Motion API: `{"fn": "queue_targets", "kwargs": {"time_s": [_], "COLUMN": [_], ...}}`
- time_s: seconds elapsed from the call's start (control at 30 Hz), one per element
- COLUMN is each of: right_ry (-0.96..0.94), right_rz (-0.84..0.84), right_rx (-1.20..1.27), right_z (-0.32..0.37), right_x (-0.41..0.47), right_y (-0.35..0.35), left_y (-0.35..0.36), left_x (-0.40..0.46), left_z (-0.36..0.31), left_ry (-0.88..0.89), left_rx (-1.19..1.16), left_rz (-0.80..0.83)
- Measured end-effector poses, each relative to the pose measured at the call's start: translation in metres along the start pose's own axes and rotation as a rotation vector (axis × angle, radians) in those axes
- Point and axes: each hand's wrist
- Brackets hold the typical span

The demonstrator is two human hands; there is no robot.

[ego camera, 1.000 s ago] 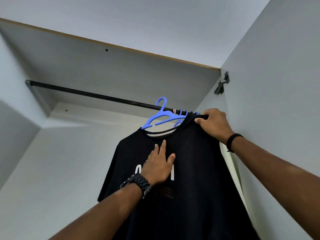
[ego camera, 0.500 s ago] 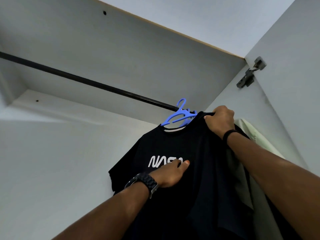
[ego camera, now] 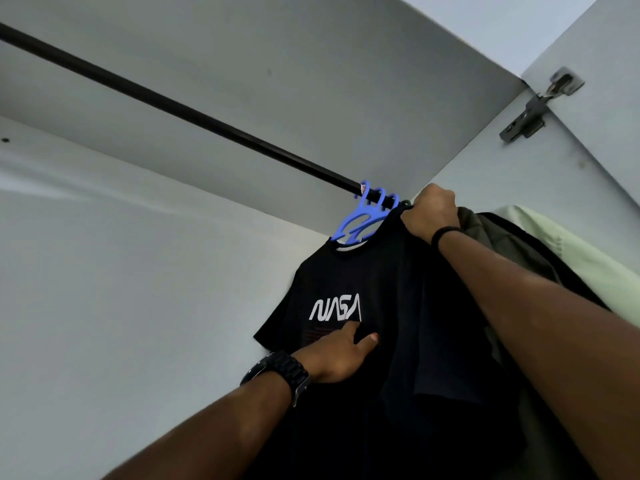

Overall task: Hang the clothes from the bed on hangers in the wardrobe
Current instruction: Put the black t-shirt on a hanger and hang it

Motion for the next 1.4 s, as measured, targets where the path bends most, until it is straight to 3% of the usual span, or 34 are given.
{"fn": "queue_targets", "kwargs": {"time_s": [0.27,0.43,0.6,0.73,0.9,1.07,1.4], "right_ry": [0.018,0.028,0.286,0.378,0.568,0.714,0.935], "right_rz": [0.057,0.125,0.335,0.444,0.647,0.653,0.952], "right_rx": [-0.126,0.162,0.43,0.499,0.814,0.966,1.17], "right_z": [-0.012,-0.014,-0.031,-0.042,-0.045,-0.04,0.058], "right_x": [-0.02,-0.043,-0.097,-0.167,-0.246,-0.301,-0.477], "right_y": [-0.021,-0.04,-0.061,-0.083,-0.129,-0.18,-0.264], "left_y": [0.015,0.012,0.003,0.015,0.039,0.053,0.056], "left_x": [-0.007,-0.03,-0.068,-0.117,-0.189,-0.254,-0.457], "left_z": [-0.013,-0.05,-0.091,-0.111,-0.139,-0.163,-0.177], "left_ry": [-0.024,-0.039,-0.145,-0.246,-0.321,-0.344,-0.627], "left_rx": [-0.166,-0.293,-0.382,-0.458,-0.527,-0.538,-0.368], "left_rz": [-0.025,-0.091,-0.127,-0.119,-0.126,-0.203,-0.348]}}
Point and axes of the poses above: each hand's wrist, its own x-axis towards the middle knuckle, its own y-axis out of the palm, z = x × y, and after that the axes turned 6 degrees about x, right-handed
